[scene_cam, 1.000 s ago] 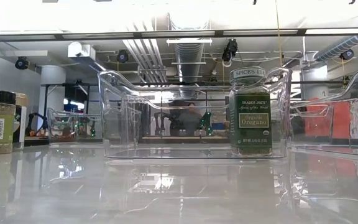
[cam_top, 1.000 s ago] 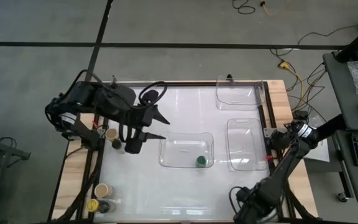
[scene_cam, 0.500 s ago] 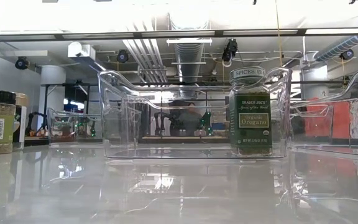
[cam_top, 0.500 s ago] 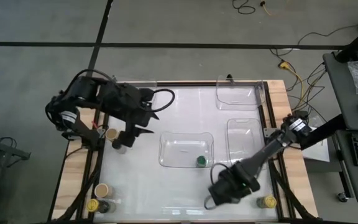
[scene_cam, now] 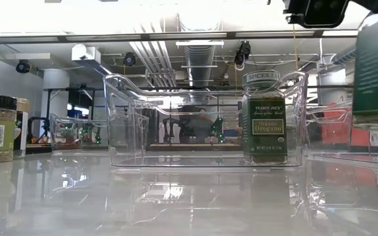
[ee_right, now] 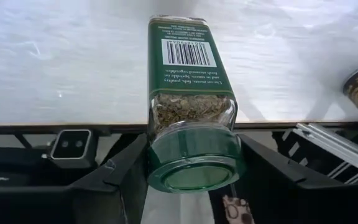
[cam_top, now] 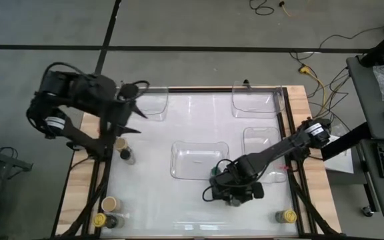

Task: Sort spices by type
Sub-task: Put the green seasoning bottle into the bottom left transparent bin

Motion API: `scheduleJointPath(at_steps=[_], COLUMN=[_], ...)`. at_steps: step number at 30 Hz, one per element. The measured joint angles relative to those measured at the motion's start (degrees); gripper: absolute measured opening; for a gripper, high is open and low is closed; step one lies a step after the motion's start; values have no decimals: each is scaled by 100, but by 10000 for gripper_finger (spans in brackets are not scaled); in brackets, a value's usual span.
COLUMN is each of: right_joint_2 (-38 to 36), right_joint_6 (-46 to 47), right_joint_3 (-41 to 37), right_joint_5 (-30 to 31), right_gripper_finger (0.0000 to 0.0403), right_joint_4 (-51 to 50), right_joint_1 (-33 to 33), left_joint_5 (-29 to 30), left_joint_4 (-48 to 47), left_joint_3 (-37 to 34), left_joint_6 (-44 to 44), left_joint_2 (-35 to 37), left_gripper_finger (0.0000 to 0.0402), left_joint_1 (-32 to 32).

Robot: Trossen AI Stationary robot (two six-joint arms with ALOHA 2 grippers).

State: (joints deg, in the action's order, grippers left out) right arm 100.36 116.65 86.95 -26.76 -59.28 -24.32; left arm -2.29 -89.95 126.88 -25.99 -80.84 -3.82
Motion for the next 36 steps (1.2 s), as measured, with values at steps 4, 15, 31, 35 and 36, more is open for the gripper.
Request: scheduleJointPath(at_steps=[4, 15, 31, 35, 36], right_joint_2=[249, 1206, 1494, 1494, 1494], right_joint_6=[-13, -378, -1005, -1098, -1098], right_joint_3=[134, 1193, 1496, 1496, 1496], right_joint_5=[-2, 109, 294, 414, 438], right_gripper_finger=[203, 205, 222, 228, 232], right_joint_4=[182, 140, -230, -228, -226], right_joint_1=[92, 188, 331, 331, 331], left_joint_5=[-522, -765, -764, -765, -763], left_joint_4=[187, 757, 1169, 1167, 1169], left_joint_3=[-614, -2286, -2831, -2831, -2831], left_joint_6=[-53, -30, 523, 625, 661], left_joint_2=[445, 1240, 1519, 1588, 1607], left_gripper_finger=[207, 207, 207, 207, 207], left_joint_1=[-3, -2, -2, -2, -2])
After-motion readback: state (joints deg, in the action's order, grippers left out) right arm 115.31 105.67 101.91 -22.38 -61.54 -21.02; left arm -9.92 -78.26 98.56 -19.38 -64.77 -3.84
